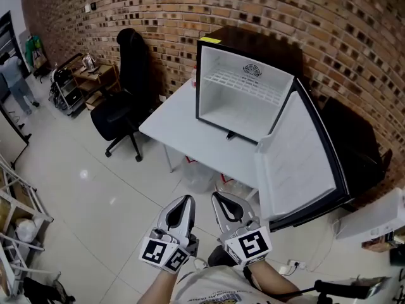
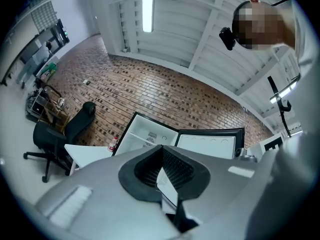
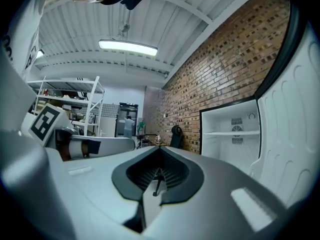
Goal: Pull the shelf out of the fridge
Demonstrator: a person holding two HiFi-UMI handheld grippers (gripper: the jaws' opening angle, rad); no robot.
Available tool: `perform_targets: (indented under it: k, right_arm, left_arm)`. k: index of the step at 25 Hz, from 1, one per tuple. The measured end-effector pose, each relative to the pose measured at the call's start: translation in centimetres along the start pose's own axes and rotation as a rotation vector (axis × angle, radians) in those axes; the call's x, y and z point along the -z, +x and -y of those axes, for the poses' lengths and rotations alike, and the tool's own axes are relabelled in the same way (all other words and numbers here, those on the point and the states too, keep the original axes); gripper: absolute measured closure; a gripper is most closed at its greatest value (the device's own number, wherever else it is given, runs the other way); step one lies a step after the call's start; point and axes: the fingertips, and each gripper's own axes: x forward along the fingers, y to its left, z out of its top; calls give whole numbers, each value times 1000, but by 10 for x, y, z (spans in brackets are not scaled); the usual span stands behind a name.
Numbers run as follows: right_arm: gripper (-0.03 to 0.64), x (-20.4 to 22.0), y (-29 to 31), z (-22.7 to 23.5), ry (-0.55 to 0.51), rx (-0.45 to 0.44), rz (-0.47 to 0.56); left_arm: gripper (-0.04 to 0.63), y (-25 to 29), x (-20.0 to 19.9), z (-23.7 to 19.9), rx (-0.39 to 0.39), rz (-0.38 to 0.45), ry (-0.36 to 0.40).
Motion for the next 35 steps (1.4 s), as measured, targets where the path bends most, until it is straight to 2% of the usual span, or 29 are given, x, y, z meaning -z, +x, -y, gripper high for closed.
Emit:
perform_targets:
  k: [9, 15, 27, 35]
  right_arm:
    - [614, 1, 38, 19, -20, 64, 37]
    - [614, 3, 76, 45, -39, 125, 51]
    - [614, 5, 135, 142, -4, 280, 41]
    - [614, -10, 144, 181, -4, 349, 62]
  left_arm:
    - [595, 40, -5, -20, 49, -42, 112]
    - [595, 80, -8, -47, 89, -67, 151]
    - [595, 210, 15, -64, 278, -141, 111]
    - [595, 265, 20, -59, 353, -151, 87]
